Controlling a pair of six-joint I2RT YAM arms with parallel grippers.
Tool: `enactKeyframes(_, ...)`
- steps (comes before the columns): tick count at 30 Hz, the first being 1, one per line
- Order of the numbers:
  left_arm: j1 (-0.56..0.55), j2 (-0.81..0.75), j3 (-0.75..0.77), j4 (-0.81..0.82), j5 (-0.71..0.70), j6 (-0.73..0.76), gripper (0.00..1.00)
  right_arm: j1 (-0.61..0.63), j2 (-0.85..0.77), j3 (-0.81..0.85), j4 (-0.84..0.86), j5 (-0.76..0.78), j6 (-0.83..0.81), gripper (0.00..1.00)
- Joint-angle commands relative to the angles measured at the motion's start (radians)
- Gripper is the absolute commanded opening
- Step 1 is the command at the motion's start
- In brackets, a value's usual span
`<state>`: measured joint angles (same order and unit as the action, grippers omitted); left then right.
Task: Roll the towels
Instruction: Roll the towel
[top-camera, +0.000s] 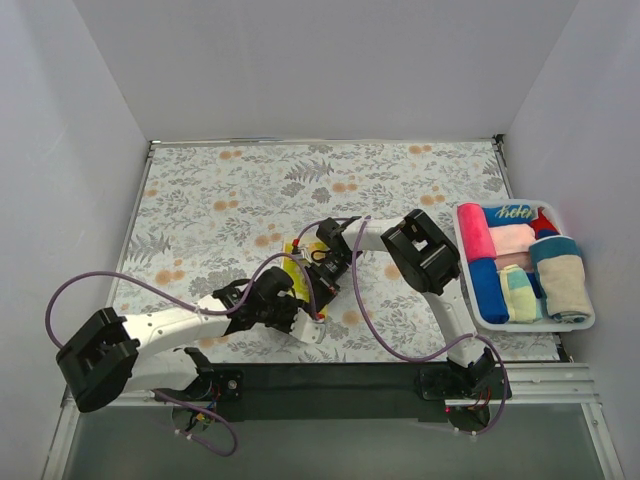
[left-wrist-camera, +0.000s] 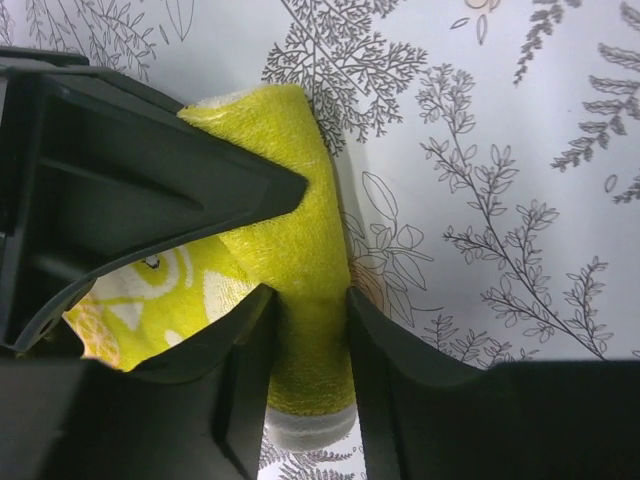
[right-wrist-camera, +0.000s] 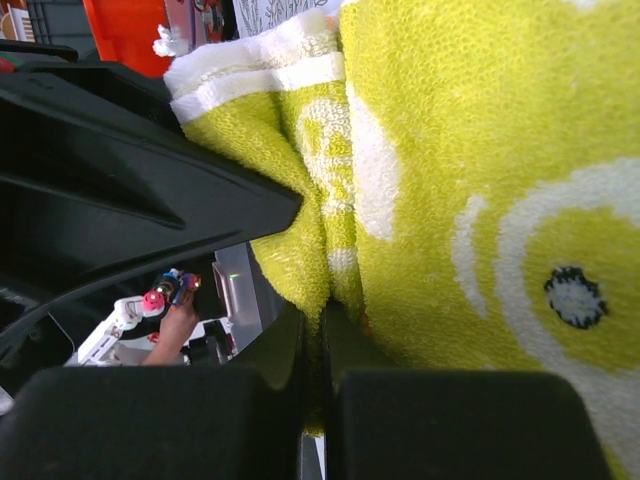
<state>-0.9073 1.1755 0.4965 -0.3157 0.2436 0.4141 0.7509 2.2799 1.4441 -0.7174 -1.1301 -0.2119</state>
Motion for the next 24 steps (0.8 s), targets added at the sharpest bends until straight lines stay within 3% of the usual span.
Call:
enactKeyframes(1,-0.007,0.029,-0.024,0.017,-0.02,-0.026,0.26,-0.007,0.041,-0.001,0.001,0.139,-0.034,0.01)
enactKeyframes(3,0.001,0.048,-0.032,-0.011,-0.03,-0.058,0.13,-0.013,0.023,-0.007,0.003,0.144,-0.027,0.01)
enactKeyframes(4,0.001,0.053,-0.032,-0.032,-0.03,-0.064,0.13,-0.016,0.023,-0.007,0.001,0.148,-0.027,0.01)
enactKeyframes(5,0.01,0.055,-0.032,-0.049,-0.008,-0.076,0.07,-0.021,0.009,-0.013,0.004,0.157,-0.024,0.01)
enactKeyframes(8,0.04,0.05,-0.023,-0.111,0.051,-0.11,0.0,-0.048,-0.025,-0.014,0.003,0.202,-0.012,0.18)
enactKeyframes(9,0.051,0.052,-0.015,-0.123,0.09,-0.118,0.0,-0.061,-0.039,-0.013,0.001,0.21,-0.009,0.28)
enactKeyframes(12,0.102,0.099,0.031,-0.206,0.216,-0.121,0.0,-0.122,-0.106,-0.011,0.001,0.253,-0.001,0.43)
enactKeyframes(15,0.174,0.193,0.106,-0.293,0.314,-0.095,0.0,-0.163,-0.19,-0.02,0.003,0.291,-0.001,0.49)
enactKeyframes(24,0.372,0.548,0.388,-0.552,0.557,-0.006,0.0,-0.202,-0.508,-0.175,0.153,0.467,-0.027,0.49)
